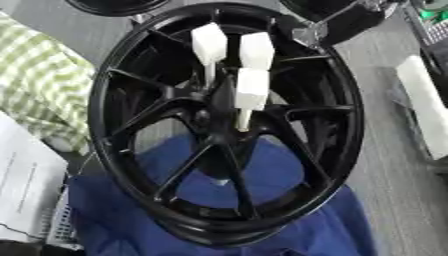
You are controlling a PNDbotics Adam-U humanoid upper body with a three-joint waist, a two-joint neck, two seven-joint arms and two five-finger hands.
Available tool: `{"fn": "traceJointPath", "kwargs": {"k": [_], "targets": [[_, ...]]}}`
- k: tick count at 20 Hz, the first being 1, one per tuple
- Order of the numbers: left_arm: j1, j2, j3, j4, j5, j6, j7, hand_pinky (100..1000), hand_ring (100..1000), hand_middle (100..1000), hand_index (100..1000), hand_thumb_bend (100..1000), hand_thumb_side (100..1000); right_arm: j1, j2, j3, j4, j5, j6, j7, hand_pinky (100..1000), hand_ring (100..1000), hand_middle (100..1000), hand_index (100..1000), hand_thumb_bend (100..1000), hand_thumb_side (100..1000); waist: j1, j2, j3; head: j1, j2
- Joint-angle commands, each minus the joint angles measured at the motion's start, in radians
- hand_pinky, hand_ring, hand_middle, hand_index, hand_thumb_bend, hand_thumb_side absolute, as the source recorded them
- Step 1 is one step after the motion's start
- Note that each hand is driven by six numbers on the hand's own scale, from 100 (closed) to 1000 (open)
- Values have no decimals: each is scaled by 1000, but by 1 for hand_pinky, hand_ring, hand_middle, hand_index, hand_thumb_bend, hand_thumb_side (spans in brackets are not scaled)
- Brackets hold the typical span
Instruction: Pull the pin out of the wheel hub.
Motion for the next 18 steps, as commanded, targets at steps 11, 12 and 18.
{"fn": "traceJointPath", "kwargs": {"k": [11,12,18], "targets": [[-3,14,13,-7,10,4,0,823,631,520,729,106,736,8,-24,15,-62,-172,150,107,1000,915,778,889,100,100,-6,-31,-2,-6,5],[-2,13,14,-7,10,4,1,823,630,520,729,107,735,9,-24,14,-61,-180,163,111,1000,916,778,890,100,100,-6,-32,-1,-11,5],[1,9,14,-7,12,5,2,824,620,519,729,108,736,15,-16,19,-61,-189,196,118,1000,920,778,891,100,100,-3,-31,2,-23,5]]}}
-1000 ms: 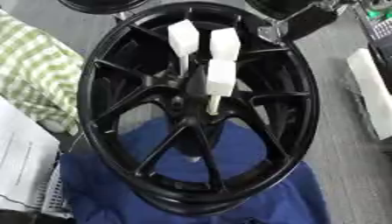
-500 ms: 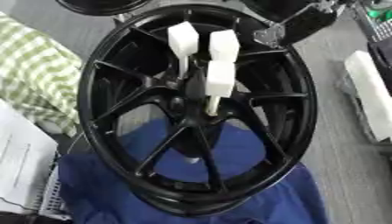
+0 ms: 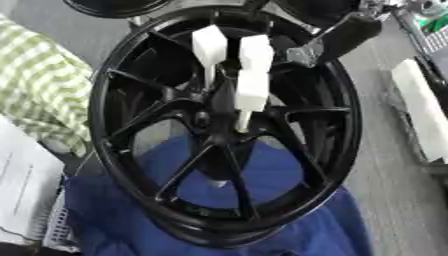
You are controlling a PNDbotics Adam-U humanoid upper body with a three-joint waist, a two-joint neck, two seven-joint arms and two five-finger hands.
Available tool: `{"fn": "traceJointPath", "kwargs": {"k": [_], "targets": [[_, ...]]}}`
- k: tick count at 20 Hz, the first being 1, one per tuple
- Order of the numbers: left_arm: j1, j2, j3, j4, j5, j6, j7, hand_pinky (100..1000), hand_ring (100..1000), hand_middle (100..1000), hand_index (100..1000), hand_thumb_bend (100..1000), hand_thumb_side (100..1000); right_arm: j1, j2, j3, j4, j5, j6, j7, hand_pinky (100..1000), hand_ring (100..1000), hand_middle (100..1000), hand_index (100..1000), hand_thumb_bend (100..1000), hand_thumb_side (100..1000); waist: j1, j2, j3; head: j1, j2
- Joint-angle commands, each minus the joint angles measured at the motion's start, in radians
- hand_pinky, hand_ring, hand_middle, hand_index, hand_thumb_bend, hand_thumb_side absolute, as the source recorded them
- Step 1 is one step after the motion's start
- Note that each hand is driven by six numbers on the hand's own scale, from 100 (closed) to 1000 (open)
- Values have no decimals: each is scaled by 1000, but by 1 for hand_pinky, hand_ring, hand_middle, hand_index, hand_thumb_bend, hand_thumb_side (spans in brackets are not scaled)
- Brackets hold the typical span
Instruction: Pull the pin out of the wheel hub.
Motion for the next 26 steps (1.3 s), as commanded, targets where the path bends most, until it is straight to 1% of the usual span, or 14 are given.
{"fn": "traceJointPath", "kwargs": {"k": [1,4,8,11,16,17,26], "targets": [[-1,13,12,-12,5,2,1,824,620,519,729,108,737,-11,-15,-5,-18,-6,8,-4,1000,921,778,891,100,100,5,-26,3,-6,5],[-1,11,13,-12,6,2,1,824,620,519,728,110,736,-10,-14,-4,-15,6,-2,-12,1000,930,787,893,100,100,6,-24,6,-9,5],[-2,10,13,-12,7,2,0,824,619,517,728,110,737,-6,-12,-1,-13,19,-29,-17,1000,954,817,899,100,100,6,-19,10,-10,5],[-2,9,13,-12,8,2,-1,825,619,517,727,111,737,-3,-9,1,-9,29,-48,-15,1000,961,822,900,101,100,5,-15,12,-12,5],[-2,7,14,-13,9,2,0,825,618,515,727,112,737,1,-8,3,0,42,-69,-7,1000,971,825,900,148,100,3,-12,19,-13,5],[-2,6,14,-13,9,3,0,826,618,515,727,113,737,1,-9,2,1,44,-72,-6,1000,973,825,899,165,100,3,-11,21,-13,5],[-2,4,14,-14,10,3,-1,827,617,513,724,111,737,2,-5,-5,24,71,-72,-24,1000,972,811,892,183,100,5,-5,25,-18,5]]}}
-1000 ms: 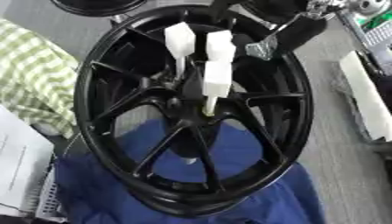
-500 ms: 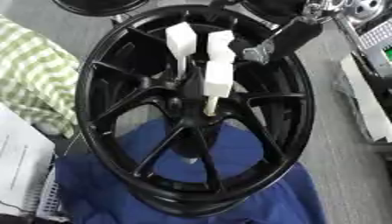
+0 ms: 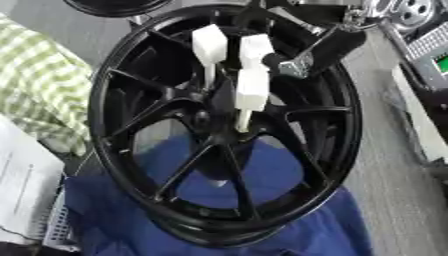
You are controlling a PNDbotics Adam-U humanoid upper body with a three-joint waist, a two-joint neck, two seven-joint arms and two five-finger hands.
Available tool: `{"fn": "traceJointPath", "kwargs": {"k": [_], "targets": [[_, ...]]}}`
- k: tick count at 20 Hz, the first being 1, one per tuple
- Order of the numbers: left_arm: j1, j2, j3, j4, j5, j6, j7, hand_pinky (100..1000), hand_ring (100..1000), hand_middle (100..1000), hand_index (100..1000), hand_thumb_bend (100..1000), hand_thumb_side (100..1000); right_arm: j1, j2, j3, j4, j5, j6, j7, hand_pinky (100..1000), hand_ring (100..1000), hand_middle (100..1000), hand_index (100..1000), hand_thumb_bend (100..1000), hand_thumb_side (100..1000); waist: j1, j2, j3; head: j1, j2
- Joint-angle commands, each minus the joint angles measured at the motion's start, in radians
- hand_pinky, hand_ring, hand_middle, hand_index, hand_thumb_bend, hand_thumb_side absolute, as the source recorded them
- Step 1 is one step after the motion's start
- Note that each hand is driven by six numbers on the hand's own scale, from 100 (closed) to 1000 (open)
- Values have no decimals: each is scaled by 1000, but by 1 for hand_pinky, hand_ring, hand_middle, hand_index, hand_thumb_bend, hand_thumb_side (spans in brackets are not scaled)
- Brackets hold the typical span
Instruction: Pull the pin out of the wheel hub.
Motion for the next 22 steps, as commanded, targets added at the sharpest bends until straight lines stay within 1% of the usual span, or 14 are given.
{"fn": "traceJointPath", "kwargs": {"k": [1,4,8,13,22], "targets": [[-5,13,13,-13,4,0,0,827,617,512,723,111,738,-16,-7,-16,6,18,-1,-14,1000,971,800,886,184,100,5,-12,1,-6,5],[-3,11,14,-12,4,1,-1,827,617,511,721,111,738,-17,-6,-19,13,27,-2,-25,1000,970,784,871,182,100,5,-10,1,-10,5],[-2,10,14,-12,5,2,-1,827,617,511,720,109,739,-16,-3,-18,24,34,-1,-32,1000,969,777,879,161,100,4,-5,1,-11,5],[-2,8,16,-12,5,2,1,828,617,510,719,107,739,-14,-1,-18,34,36,-4,-26,1000,970,772,886,155,102,4,1,3,-13,3],[-2,7,18,-14,6,2,4,828,617,509,717,105,739,-8,-2,-19,46,53,-13,-13,1000,972,769,888,161,137,3,8,4,-15,1]]}}
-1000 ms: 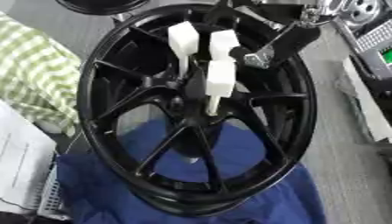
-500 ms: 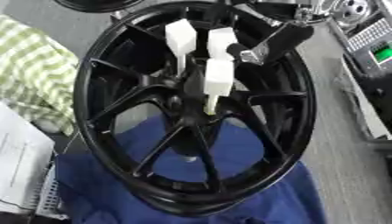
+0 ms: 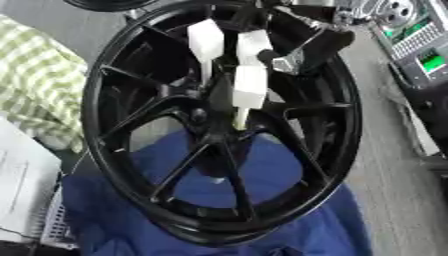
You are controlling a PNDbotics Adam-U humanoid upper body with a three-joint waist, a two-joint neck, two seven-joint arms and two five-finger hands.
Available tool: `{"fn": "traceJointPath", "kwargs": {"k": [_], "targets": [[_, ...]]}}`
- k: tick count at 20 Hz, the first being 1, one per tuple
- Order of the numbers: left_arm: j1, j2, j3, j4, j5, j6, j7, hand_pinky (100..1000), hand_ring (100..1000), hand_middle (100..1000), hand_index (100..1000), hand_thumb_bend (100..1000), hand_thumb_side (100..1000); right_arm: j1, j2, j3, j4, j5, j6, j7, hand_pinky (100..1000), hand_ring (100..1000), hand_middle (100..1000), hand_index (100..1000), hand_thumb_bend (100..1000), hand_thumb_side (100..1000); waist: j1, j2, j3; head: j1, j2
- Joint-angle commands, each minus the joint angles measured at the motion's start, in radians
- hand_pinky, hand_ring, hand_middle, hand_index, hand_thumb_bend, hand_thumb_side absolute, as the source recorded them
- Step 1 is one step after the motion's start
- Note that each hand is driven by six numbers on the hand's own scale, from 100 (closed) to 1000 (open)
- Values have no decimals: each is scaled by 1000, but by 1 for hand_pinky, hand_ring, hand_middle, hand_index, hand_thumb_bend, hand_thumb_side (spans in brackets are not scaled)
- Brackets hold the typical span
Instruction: Pull the pin out of the wheel hub.
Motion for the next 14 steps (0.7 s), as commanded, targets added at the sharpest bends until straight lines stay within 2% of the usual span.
{"fn": "traceJointPath", "kwargs": {"k": [1,7,14], "targets": [[-6,15,12,-14,3,-1,3,828,617,508,717,106,738,-10,-15,-13,3,14,-4,2,1000,972,769,889,160,141,3,-13,2,-4,0],[-4,13,14,-15,2,0,5,828,617,508,716,105,739,-12,-13,-18,9,10,-8,-10,1000,975,772,890,142,114,4,-11,5,-6,-5],[-5,12,14,-17,2,-1,6,829,617,507,715,103,737,-10,-13,-16,24,22,-2,-8,1000,975,769,889,149,159,4,-8,9,-11,-9]]}}
